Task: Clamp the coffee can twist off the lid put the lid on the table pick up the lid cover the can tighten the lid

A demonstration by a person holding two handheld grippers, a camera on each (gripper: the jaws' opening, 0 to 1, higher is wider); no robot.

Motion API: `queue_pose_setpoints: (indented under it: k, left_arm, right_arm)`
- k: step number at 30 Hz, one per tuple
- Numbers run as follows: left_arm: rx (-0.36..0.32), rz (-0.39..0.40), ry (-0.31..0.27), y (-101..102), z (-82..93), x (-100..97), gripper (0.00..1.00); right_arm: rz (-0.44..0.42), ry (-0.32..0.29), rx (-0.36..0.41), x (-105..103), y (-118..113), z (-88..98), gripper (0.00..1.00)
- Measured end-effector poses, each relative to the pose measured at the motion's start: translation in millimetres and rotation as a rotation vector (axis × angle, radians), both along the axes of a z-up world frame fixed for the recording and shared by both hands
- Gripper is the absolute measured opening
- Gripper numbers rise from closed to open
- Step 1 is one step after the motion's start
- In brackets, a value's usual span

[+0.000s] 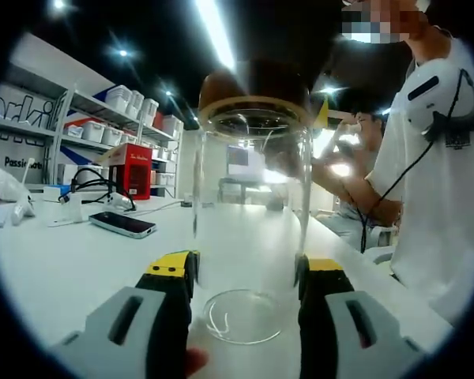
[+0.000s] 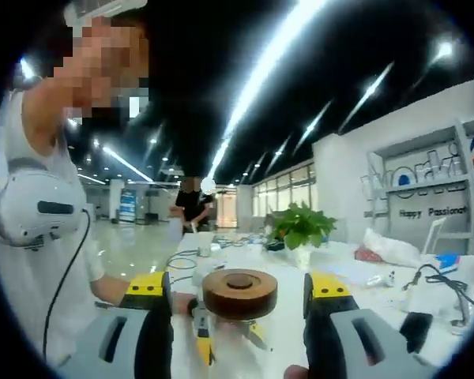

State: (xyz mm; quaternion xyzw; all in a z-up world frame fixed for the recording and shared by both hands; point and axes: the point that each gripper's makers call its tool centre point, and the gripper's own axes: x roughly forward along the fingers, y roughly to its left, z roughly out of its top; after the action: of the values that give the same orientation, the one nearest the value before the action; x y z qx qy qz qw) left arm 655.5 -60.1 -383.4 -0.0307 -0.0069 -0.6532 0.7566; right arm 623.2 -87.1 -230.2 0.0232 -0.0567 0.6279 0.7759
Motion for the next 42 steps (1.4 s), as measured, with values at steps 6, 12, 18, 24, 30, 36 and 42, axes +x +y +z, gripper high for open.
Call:
queue_pose_setpoints:
  k: [6,12,18,24,30,36,42]
  left_arm:
    - [0.001,0.001,0.001,0,-0.3,0.3,0.42]
    - [0.001,-0.003,-0.002,0,-0.8,-0.1,0.42]
    - [0.001,-0.003,0.001,-1,-1.0,0.1,0.42]
    - [0.002,-0.002,0.0,-1,-0.9,0.7,0.42]
    - [0.002,-0.002,0.001,-1,-0.9,0.8,0.42]
    - [0.002,-0.001,0.002,-1,-0.9,1.1,0.42]
    - [0.003,-0.001,0.008,-1,-1.3,1.0,0.42]
  right_arm:
    - [0.115,-0.047,-0.131,8,13,-6.0,0.65]
    - [0.192,-0.096,-0.223,12,31,-20.9,0.65]
    - [0.271,-0.096,-0.225,9,44,-29.6,0.66]
    - [0.282,-0.065,-0.174,21,47,-25.7,0.63]
    - [0.33,-0.008,-0.128,18,48,-23.3,0.59]
    - [0.347,-0.017,-0.156,18,54,-30.5,0.59]
    - [0.34,-0.014,-0.156,20,55,-33.4,0.55]
